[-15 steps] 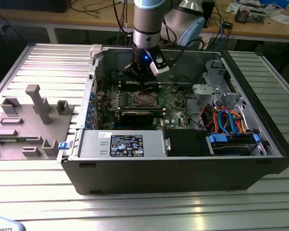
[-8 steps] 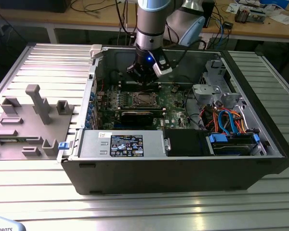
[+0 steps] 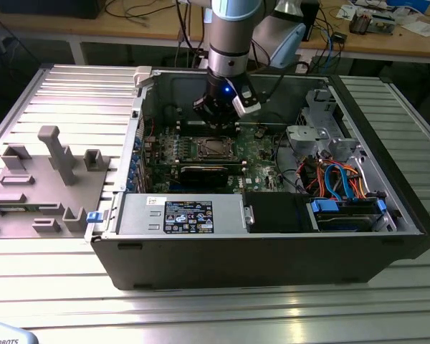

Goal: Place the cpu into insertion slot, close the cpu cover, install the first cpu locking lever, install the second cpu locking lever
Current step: 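Install the first cpu locking lever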

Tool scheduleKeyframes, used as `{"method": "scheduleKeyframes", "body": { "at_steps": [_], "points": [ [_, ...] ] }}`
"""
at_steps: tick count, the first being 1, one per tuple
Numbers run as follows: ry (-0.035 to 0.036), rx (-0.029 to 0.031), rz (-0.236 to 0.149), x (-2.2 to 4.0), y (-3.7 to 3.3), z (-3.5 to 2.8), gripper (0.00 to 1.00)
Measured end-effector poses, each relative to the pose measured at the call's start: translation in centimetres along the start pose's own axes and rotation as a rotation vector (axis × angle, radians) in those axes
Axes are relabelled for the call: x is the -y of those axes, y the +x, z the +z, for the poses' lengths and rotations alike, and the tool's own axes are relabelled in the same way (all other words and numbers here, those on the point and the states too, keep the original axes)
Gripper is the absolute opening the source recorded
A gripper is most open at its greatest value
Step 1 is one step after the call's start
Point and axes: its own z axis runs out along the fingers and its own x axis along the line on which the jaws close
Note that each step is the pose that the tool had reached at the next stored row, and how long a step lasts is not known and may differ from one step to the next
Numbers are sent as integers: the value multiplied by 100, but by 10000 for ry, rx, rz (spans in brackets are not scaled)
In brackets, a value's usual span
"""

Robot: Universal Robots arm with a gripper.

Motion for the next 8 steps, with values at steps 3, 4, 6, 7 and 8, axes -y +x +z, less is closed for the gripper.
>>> {"method": "scheduleKeyframes", "body": {
  "at_steps": [3, 4, 6, 7, 8],
  "points": [
    [3, -7, 0, 5, -21, 11, 11],
    [1, -6, 0, 7, -26, 14, 11],
    [-28, 6, -1, 9, -34, 24, 11],
    [-20, 0, 0, 14, -39, 22, 11],
    [-22, -5, -1, 18, -41, 21, 11]
  ]
}}
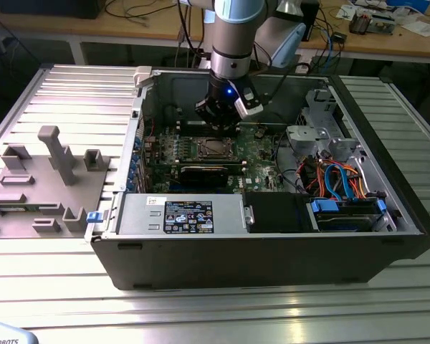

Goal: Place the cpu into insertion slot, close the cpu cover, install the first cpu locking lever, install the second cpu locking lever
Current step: 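Install the first cpu locking lever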

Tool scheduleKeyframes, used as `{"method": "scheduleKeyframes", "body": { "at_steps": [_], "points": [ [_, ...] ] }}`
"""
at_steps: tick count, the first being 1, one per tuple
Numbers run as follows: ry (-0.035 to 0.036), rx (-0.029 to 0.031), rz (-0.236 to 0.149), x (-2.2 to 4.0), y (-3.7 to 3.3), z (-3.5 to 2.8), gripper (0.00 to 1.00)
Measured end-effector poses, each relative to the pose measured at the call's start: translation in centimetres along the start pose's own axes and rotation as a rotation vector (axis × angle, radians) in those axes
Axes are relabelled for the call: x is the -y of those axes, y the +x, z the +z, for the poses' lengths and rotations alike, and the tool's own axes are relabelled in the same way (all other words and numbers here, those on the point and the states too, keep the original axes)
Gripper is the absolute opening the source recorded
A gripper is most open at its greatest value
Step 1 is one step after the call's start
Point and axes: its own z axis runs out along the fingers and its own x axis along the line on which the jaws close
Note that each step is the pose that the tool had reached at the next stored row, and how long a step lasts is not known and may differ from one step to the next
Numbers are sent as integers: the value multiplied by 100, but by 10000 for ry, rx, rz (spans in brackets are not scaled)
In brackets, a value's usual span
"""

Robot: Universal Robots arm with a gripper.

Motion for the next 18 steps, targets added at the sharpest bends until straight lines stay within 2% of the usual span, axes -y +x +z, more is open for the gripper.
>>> {"method": "scheduleKeyframes", "body": {
  "at_steps": [3, 6, 8, 10, 16, 18],
  "points": [
    [-2, 0, -3, 0, -6, -4, 11],
    [-5, 5, -7, -2, -5, -62, 11],
    [-20, 5, -6, -2, -5, -67, 11],
    [-61, -1, -7, 16, -6, -51, 11],
    [-115, -30, -6, 37, -15, 1, 11],
    [-108, -53, -4, 40, -35, 7, 11]
  ]
}}
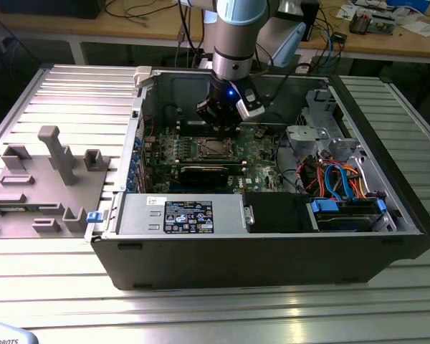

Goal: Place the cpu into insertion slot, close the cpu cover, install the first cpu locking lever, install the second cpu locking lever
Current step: 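Install the first cpu locking lever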

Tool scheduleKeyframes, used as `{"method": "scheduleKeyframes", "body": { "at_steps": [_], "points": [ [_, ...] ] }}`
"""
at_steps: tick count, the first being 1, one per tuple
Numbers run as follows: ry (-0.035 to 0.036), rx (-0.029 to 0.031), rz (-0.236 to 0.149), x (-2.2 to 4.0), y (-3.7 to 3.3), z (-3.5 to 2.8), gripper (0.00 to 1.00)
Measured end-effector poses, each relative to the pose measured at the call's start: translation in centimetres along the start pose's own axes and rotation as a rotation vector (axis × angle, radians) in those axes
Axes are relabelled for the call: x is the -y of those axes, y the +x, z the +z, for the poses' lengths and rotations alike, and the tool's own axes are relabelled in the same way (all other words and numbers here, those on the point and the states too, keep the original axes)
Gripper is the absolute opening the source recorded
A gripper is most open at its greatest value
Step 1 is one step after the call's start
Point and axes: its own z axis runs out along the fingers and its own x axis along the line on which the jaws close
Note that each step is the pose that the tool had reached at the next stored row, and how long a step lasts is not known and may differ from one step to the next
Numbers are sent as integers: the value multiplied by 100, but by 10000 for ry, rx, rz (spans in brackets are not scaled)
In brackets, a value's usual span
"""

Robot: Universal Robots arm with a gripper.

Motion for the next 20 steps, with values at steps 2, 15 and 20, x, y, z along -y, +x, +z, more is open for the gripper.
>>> {"method": "scheduleKeyframes", "body": {
  "at_steps": [2, 15, 20],
  "points": [
    [-1, 1, -6, -8, -2, 1, 11],
    [-3, 27, -13, 73, 4, -91, 11],
    [85, 27, 29, 154, 6, -94, 11]
  ]
}}
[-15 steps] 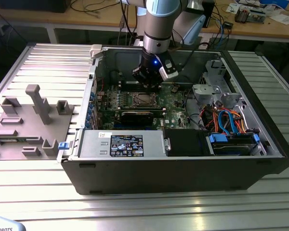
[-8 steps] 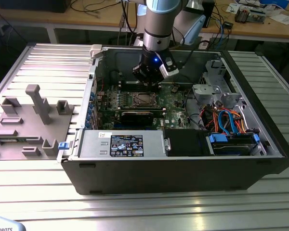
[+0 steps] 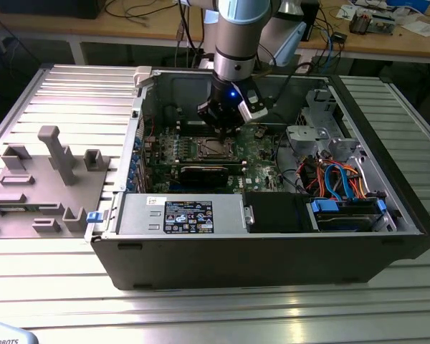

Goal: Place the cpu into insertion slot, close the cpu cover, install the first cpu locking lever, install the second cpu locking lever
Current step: 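Install the first cpu locking lever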

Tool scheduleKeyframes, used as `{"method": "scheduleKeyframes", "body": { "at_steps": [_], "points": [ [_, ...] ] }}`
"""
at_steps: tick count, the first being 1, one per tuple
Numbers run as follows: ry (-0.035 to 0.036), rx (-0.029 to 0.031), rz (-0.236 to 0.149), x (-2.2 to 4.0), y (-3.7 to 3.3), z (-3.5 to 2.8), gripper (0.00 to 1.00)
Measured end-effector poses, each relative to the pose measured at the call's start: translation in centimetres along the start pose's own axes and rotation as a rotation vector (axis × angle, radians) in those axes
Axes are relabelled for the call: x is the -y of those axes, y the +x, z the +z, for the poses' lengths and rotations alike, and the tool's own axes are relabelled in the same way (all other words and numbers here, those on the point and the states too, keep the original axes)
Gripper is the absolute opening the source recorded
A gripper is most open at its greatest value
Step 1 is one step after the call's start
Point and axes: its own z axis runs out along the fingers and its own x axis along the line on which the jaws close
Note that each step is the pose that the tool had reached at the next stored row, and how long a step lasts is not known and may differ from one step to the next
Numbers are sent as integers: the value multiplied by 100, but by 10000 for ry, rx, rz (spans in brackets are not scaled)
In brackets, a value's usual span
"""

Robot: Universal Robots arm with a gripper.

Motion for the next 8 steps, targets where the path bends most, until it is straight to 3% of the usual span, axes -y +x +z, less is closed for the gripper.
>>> {"method": "scheduleKeyframes", "body": {
  "at_steps": [3, 8],
  "points": [
    [287, -1, 103, 13, 1, 0, 11],
    [388, 4, 234, 68, 2, -2, 11]
  ]
}}
